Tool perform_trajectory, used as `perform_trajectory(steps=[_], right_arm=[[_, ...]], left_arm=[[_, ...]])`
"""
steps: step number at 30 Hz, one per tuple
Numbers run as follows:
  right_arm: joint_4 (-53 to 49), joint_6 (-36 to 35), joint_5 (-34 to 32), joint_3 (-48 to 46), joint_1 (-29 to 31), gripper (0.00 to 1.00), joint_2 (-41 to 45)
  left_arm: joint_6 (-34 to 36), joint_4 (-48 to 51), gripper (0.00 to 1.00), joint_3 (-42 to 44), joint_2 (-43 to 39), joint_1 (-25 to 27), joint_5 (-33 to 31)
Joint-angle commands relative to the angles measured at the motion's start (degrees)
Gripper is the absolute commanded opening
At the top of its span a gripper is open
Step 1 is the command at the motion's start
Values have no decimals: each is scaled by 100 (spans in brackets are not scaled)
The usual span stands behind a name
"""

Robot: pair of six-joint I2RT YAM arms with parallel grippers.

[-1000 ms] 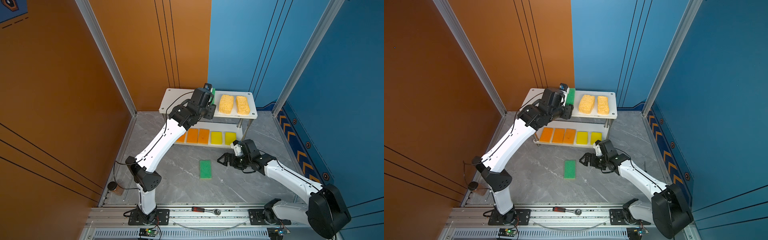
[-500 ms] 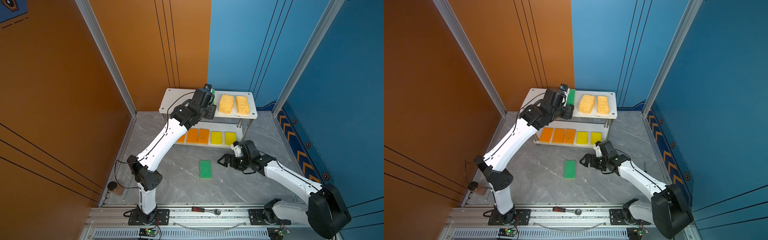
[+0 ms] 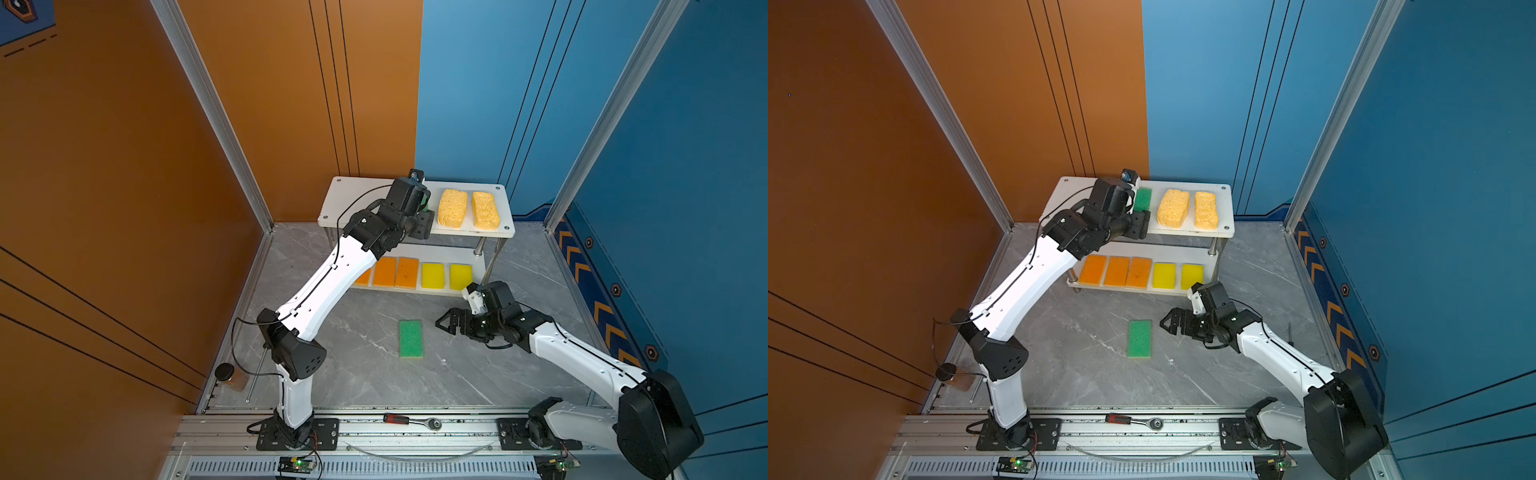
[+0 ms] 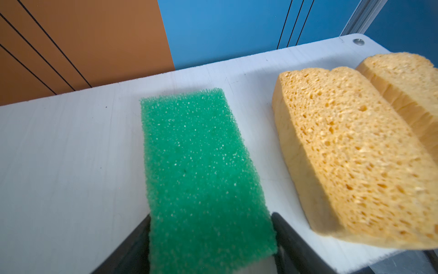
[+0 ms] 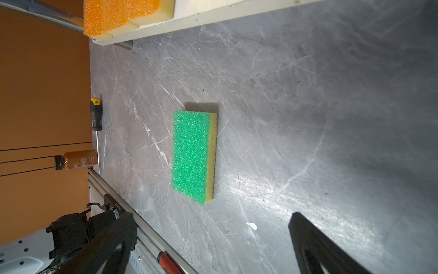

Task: Place and organize the cleaning sponges onto the shelf
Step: 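Lower the green scrub sponge onto the shelf top beside the tan sponges, then open the left gripper and move it down toward the second green sponge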

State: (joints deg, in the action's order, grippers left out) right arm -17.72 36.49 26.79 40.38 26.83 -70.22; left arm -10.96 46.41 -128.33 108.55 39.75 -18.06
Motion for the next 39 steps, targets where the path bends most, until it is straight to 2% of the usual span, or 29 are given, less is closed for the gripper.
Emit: perform_trajectory(steps=[1, 6, 9, 19, 22, 28, 31, 34, 39], right_arm=[[27, 69, -112, -72, -42, 100, 139], [26, 69, -112, -74, -47, 100, 140], [31, 61, -103, -63, -46, 100, 130], [7, 68, -95, -43, -46, 100, 135], [-4, 55, -95, -31, -46, 100, 133], [-87, 15, -69, 75, -64, 100, 113], [-83, 16, -35, 119, -73, 100, 137], [-117, 10, -20, 143, -99, 100, 179], [-290, -28, -51, 262, -141, 100, 218]], left_arm=[[-30, -6, 79, 9, 32, -46, -155], [-42, -9, 80, 1, -20, -55, -196], [-42, -1, 85, 1, -81, -57, -231], [-48, -14, 85, -16, -346, -36, -145], [-14, -18, 100, -16, -484, -23, -162], [89, -16, 98, 240, -942, 108, -223], [121, -30, 98, 651, -1306, 248, -304], [67, -202, 98, 1416, -1815, 401, -370], [-296, -969, 98, 3299, -2965, 672, -420]])
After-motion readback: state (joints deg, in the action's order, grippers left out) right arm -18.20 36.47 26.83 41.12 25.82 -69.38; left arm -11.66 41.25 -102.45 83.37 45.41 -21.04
